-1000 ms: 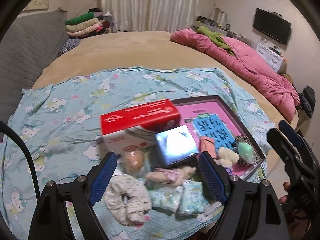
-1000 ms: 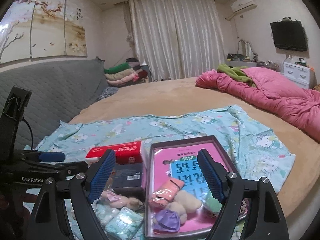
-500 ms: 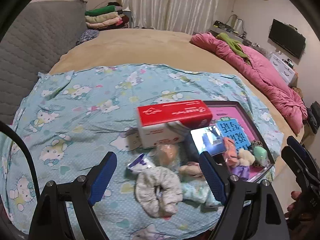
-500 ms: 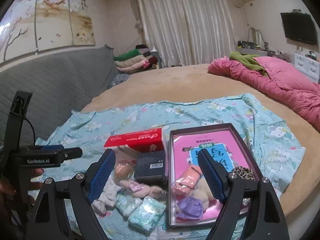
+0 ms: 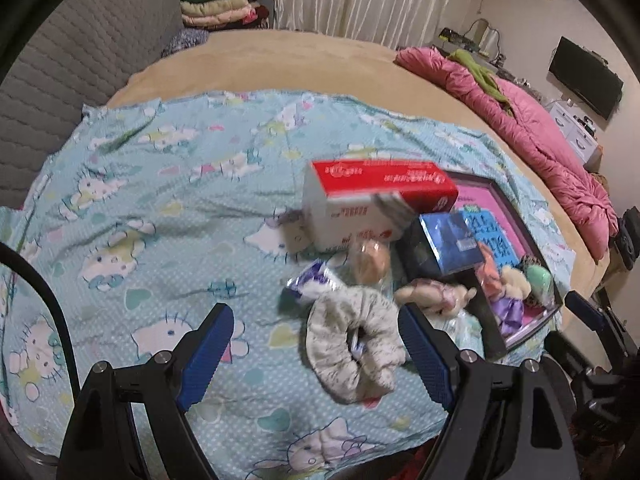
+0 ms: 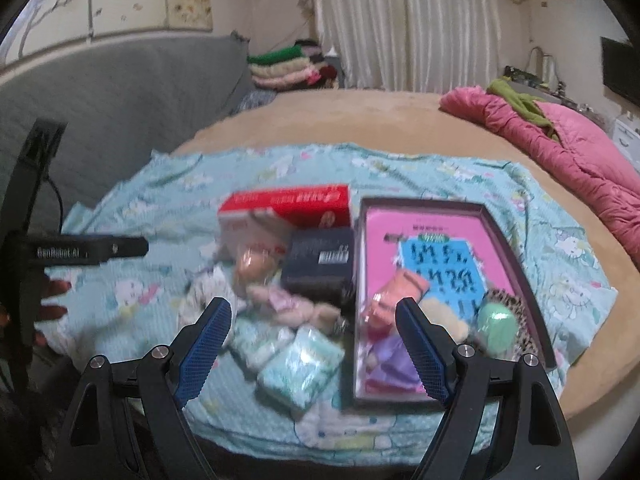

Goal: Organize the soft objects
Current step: 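Grasp the white floral scrunchie with the left while the right grasps the green wet-wipe pack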

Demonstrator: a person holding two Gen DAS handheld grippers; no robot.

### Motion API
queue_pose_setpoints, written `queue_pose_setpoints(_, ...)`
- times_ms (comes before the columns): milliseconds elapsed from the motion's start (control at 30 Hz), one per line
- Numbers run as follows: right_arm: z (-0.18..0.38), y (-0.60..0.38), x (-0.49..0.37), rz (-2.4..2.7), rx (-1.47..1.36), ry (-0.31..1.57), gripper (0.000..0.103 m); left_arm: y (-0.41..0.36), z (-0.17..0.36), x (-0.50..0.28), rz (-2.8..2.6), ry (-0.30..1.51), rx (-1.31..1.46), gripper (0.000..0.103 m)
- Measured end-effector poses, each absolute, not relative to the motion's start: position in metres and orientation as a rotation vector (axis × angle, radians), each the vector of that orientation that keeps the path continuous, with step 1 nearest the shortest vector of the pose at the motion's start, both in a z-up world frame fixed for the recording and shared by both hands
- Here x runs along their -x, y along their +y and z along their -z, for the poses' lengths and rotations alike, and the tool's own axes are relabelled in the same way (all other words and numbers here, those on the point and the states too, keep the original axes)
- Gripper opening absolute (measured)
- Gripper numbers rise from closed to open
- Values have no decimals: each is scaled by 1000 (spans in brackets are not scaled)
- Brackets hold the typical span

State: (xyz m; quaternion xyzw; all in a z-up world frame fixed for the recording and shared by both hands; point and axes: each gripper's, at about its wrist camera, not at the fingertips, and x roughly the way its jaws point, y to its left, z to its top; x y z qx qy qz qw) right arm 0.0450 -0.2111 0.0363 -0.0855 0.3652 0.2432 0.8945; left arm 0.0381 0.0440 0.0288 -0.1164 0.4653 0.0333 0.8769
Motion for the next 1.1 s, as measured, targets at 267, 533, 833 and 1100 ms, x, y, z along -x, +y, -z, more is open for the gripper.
queue_pose_setpoints(267,-3,-188,-39,-491,350,811,85,46,4,-38,-65,1027,261,84)
queue_pose_setpoints(533,28,-163,-39,-476,527,856,85,42,34,-43,-64,1073,263,84)
queue_pose_setpoints(833,60,-143,-42,-412,713,867,84,48,49,-48,-68,1079,283,84)
queue_pose_setpoints(1100,65,-146,-51,-423,686,884,66,45,62,-56,-48,1101,291,84)
